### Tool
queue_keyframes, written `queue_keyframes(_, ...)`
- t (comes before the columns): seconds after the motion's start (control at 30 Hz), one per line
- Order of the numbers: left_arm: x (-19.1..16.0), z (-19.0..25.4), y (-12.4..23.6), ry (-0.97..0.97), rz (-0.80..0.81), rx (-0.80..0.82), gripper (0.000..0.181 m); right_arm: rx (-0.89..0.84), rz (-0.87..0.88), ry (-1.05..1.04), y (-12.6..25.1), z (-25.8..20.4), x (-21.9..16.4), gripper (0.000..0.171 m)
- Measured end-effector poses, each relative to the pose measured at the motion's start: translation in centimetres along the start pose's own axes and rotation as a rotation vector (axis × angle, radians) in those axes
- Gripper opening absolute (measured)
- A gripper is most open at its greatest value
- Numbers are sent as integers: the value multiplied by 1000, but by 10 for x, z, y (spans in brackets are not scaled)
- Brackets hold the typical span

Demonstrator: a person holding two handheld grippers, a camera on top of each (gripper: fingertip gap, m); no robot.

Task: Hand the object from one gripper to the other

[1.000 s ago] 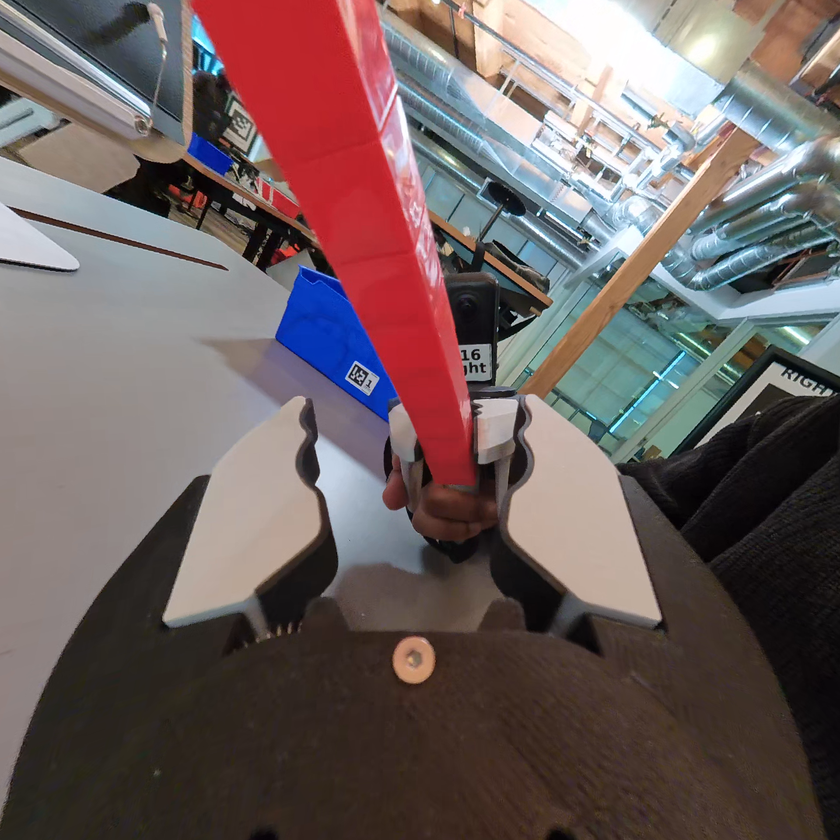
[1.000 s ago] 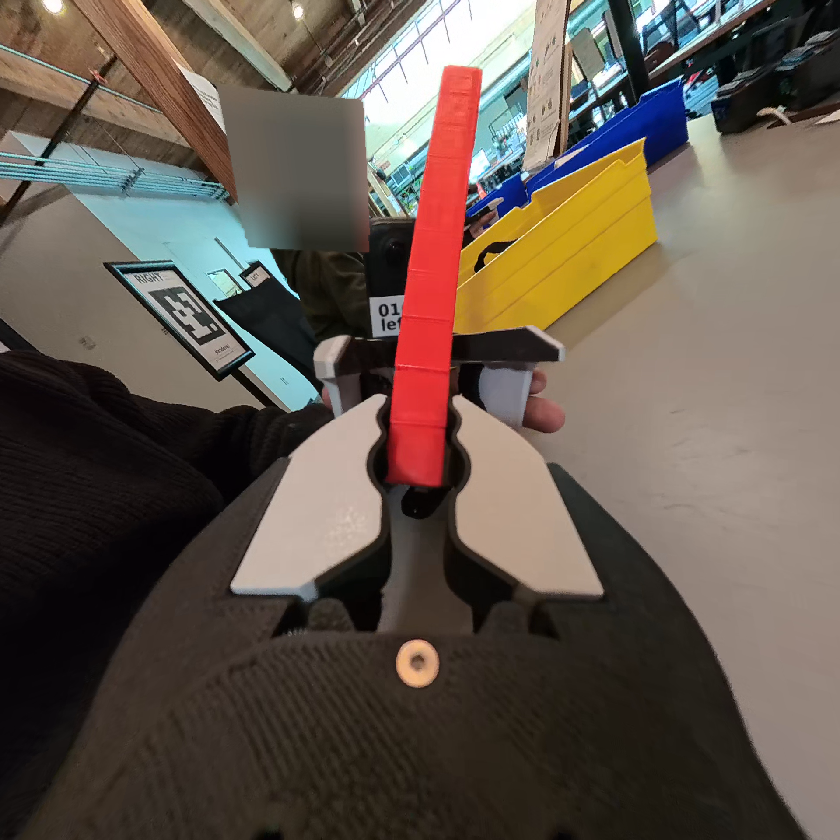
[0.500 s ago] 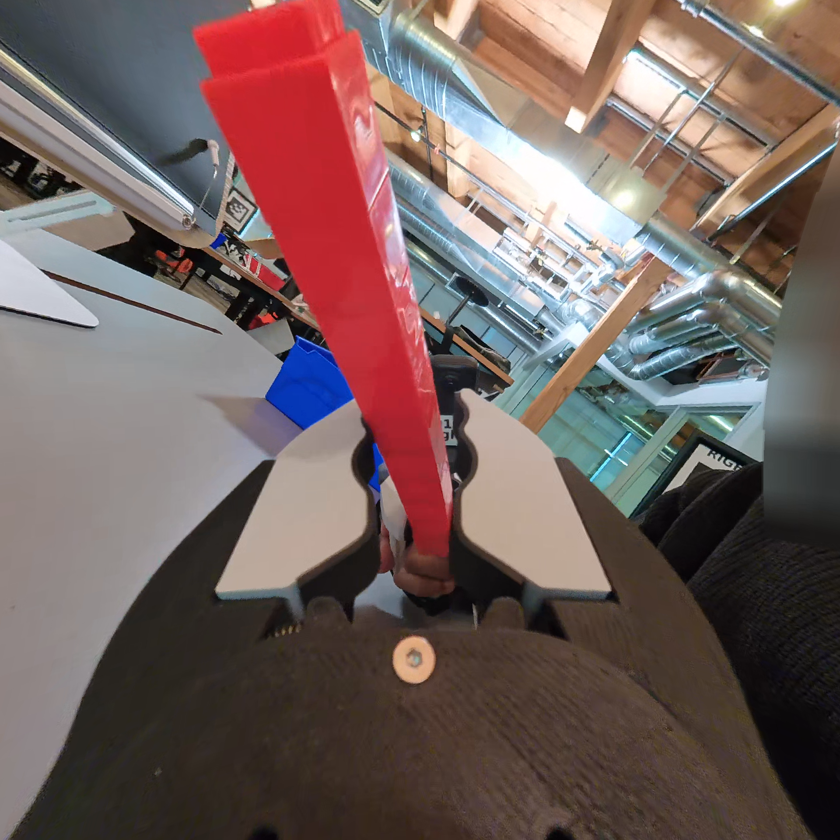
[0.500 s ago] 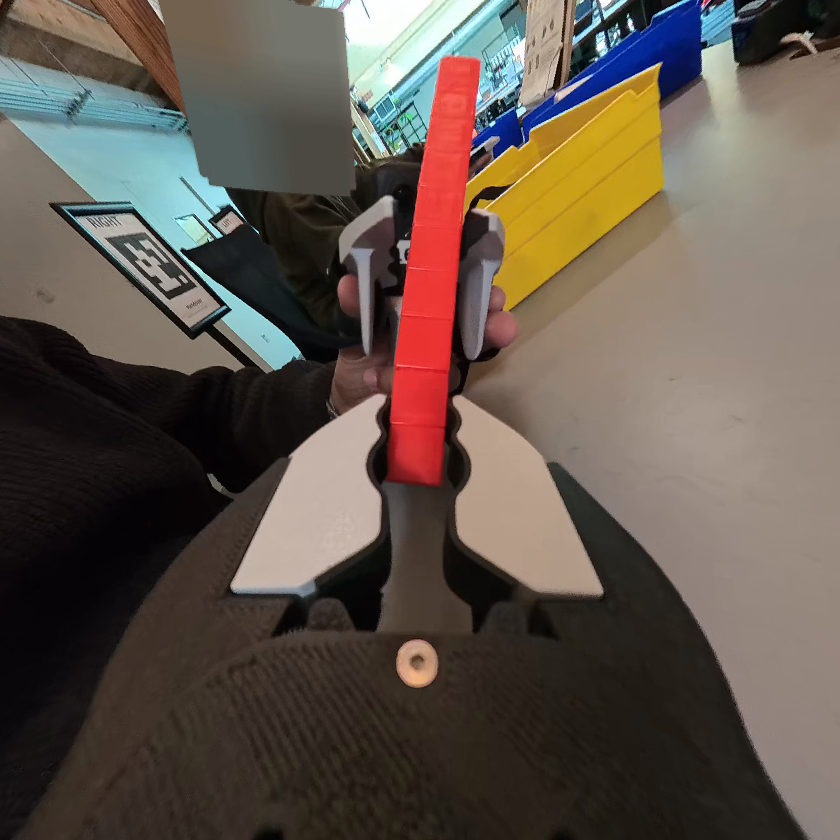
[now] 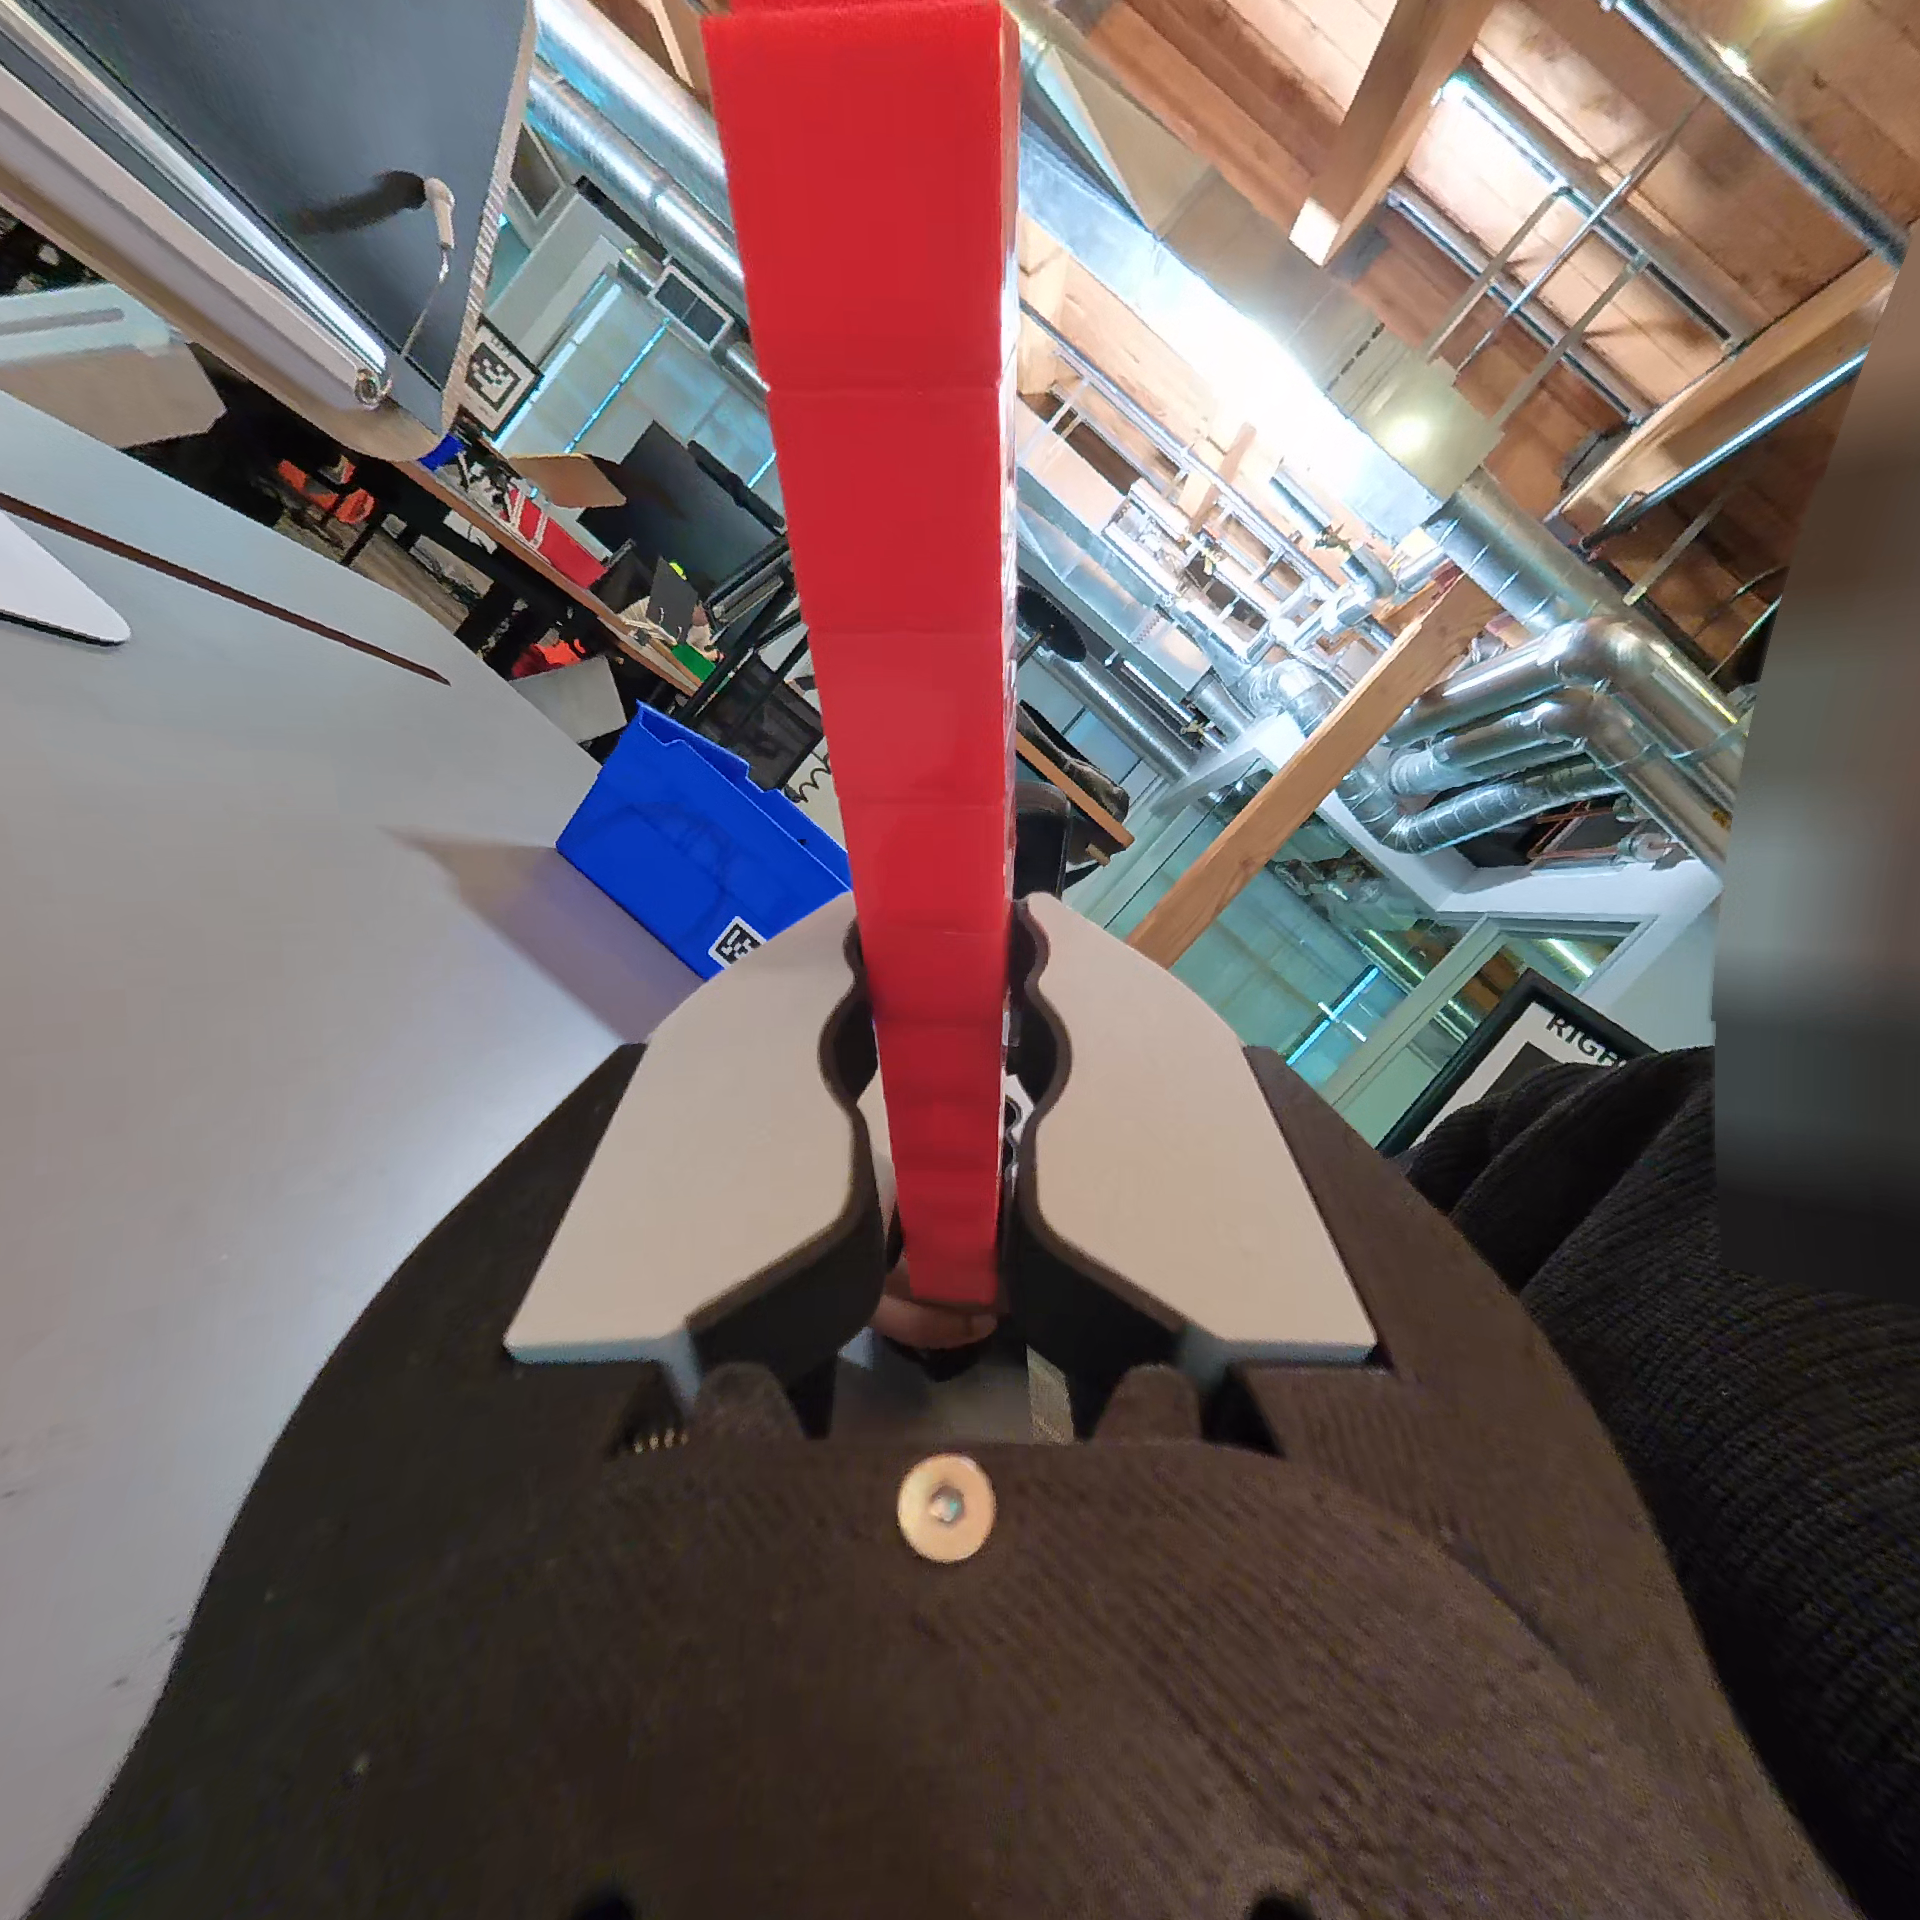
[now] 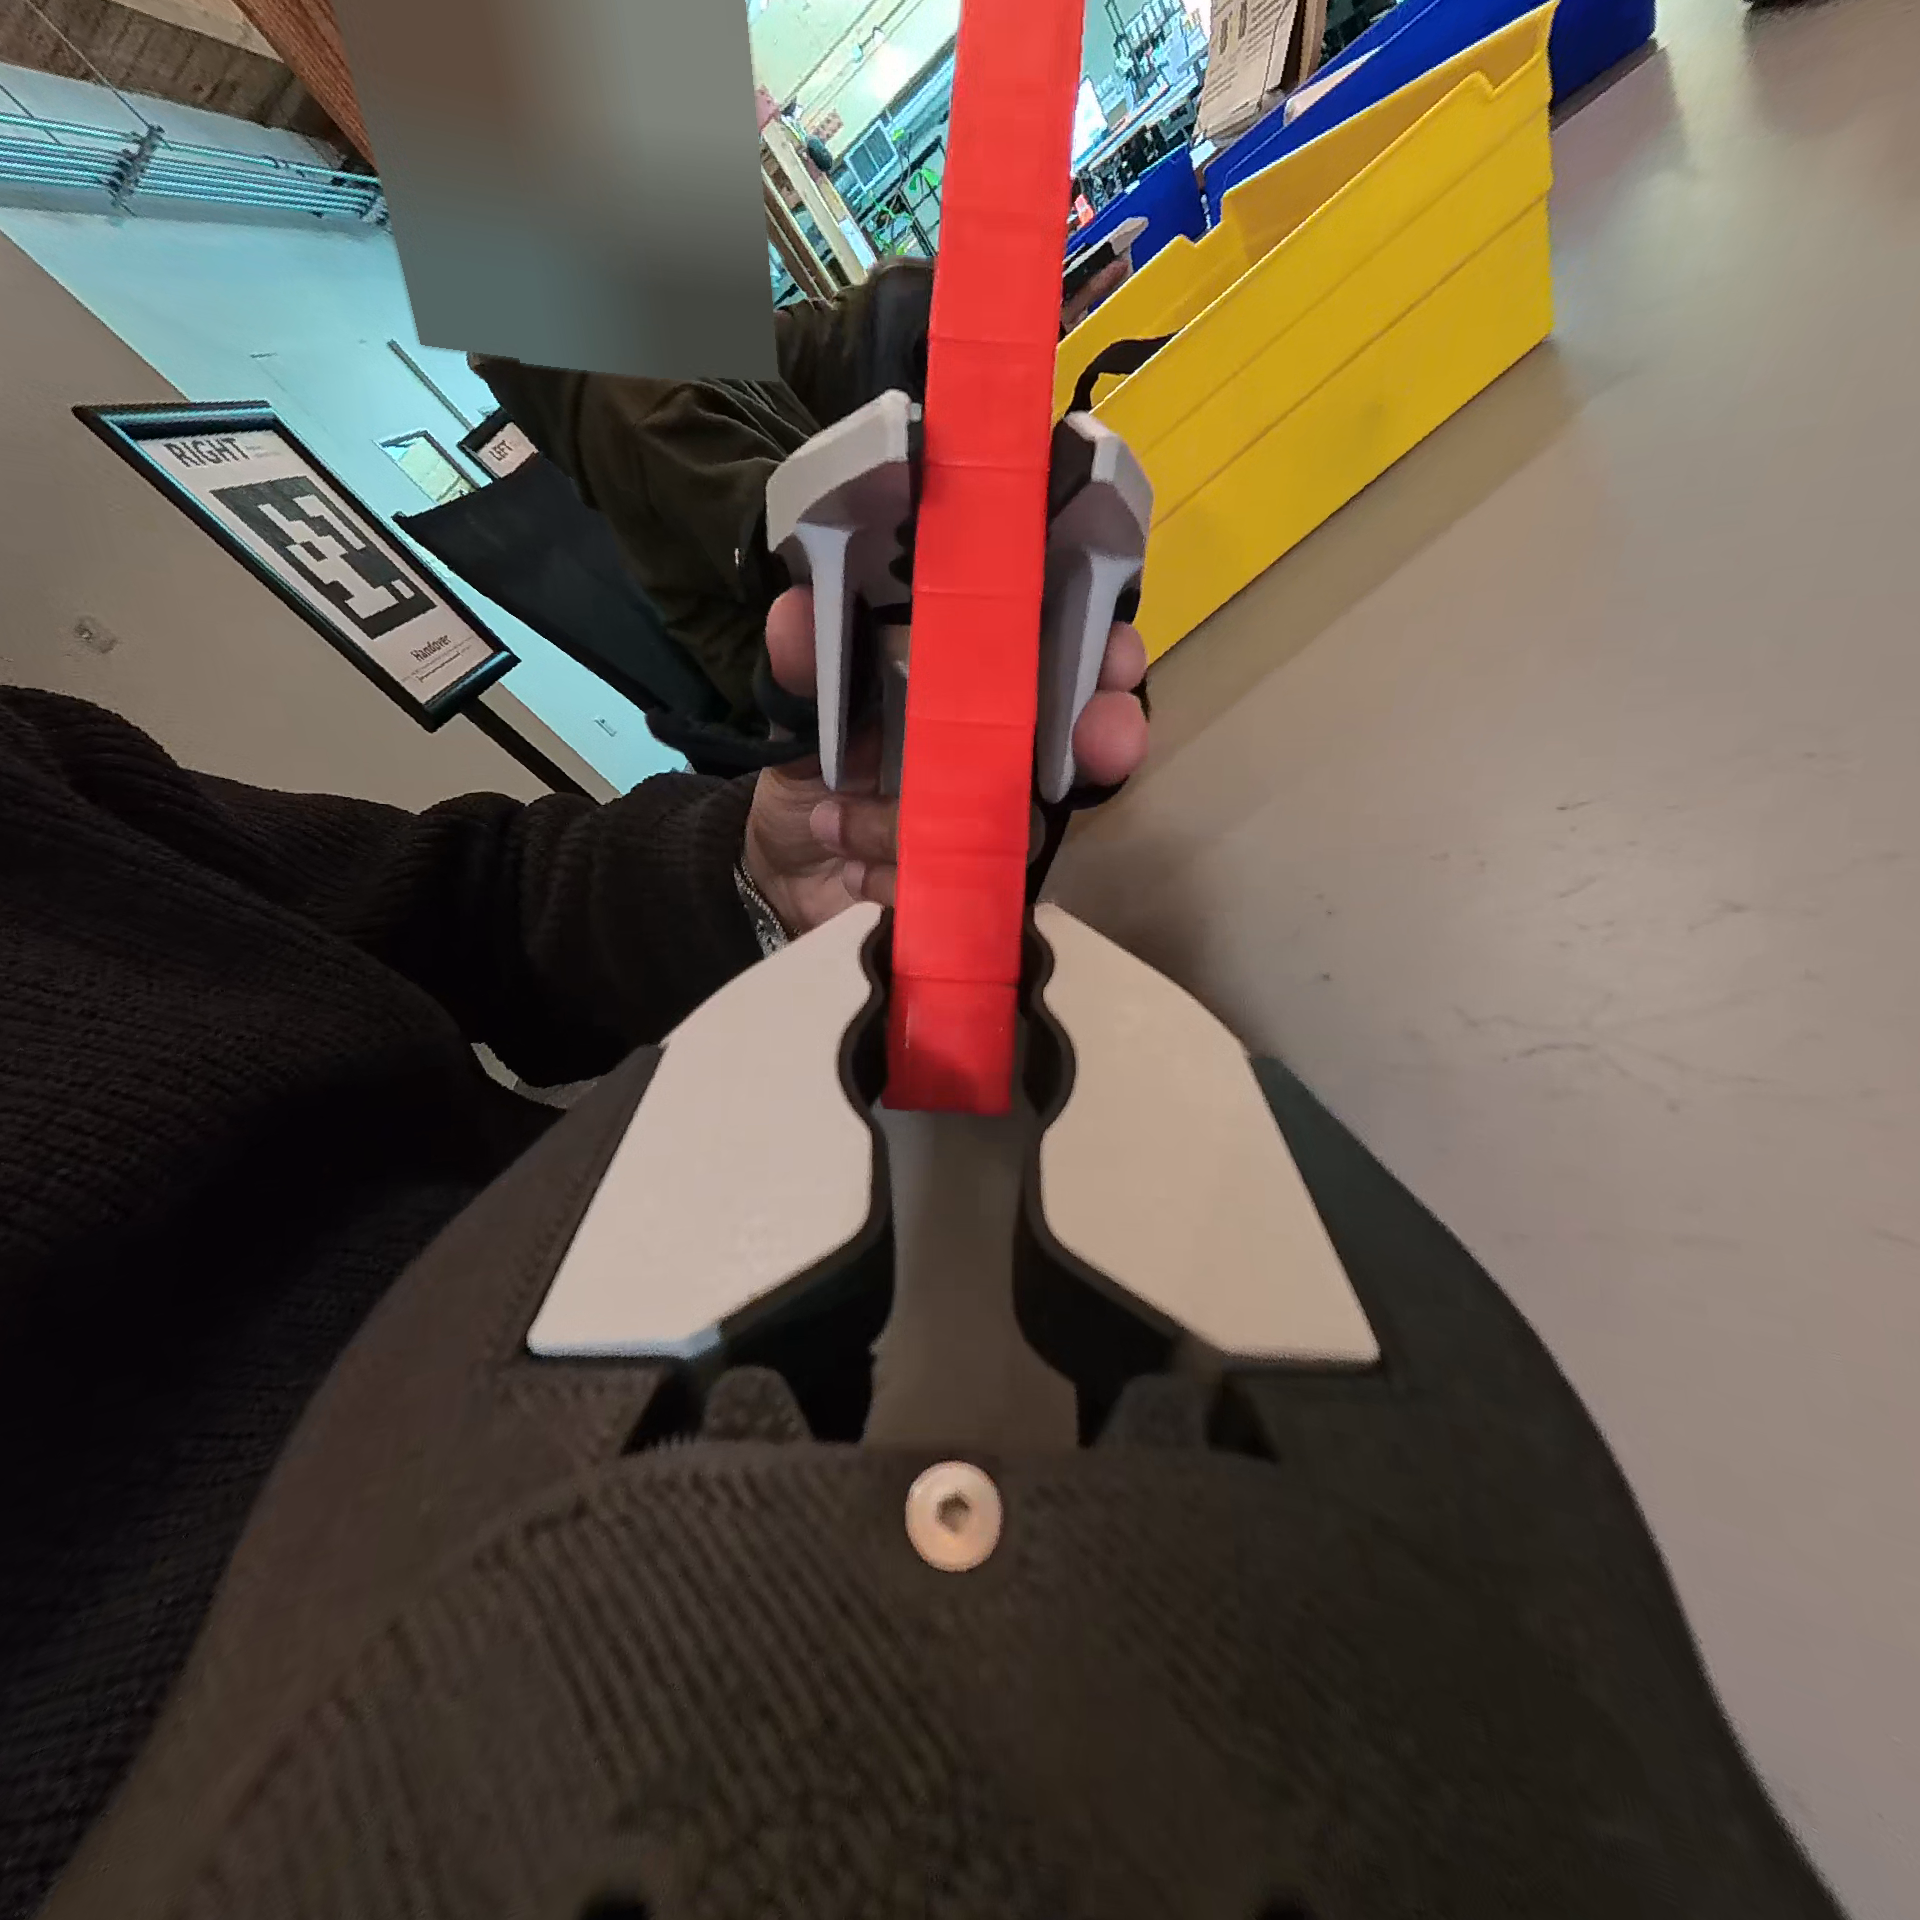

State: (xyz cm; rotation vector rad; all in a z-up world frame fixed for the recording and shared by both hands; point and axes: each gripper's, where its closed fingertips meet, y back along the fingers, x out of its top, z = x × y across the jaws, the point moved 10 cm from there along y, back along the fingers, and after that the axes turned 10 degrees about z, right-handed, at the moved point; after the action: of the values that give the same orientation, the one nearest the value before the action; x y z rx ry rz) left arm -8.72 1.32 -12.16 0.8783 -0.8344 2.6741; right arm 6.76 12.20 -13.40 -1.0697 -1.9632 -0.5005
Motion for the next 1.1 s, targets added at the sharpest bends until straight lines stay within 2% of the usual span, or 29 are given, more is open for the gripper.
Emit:
queue_keyframes(0.3, -1, 0, 0, -28, -14, 1, 24, 17, 11, -31, -1, 0, -1, 22)
queue_keyframes(0.33, -2, 0, 0, -55, -35, 17, 30, 22, 34, -47, -1, 1, 1, 22)
queue_keyframes(0.4, -3, 1, -2, -94, -38, 51, 68, 35, 66, -80, 3, 3, 4, 22)
queue_keyframes(0.5, 4, -3, 2, -68, 31, 82, 76, 27, 110, -118, 11, 9, 9, 22)
queue_keyframes(0.63, 19, -10, 13, -18, 127, 81, 64, 39, 157, -182, 16, 15, 12, 22)
queue_keyframes(0.8, 29, -14, 21, -5, 174, 67, 59, 45, 84, -180, 8, 13, 4, 22)
queue_keyframes(1.1, 39, -18, 30, 10, 206, 26, 33, 40, 7, -171, -1, 10, -4, 22)
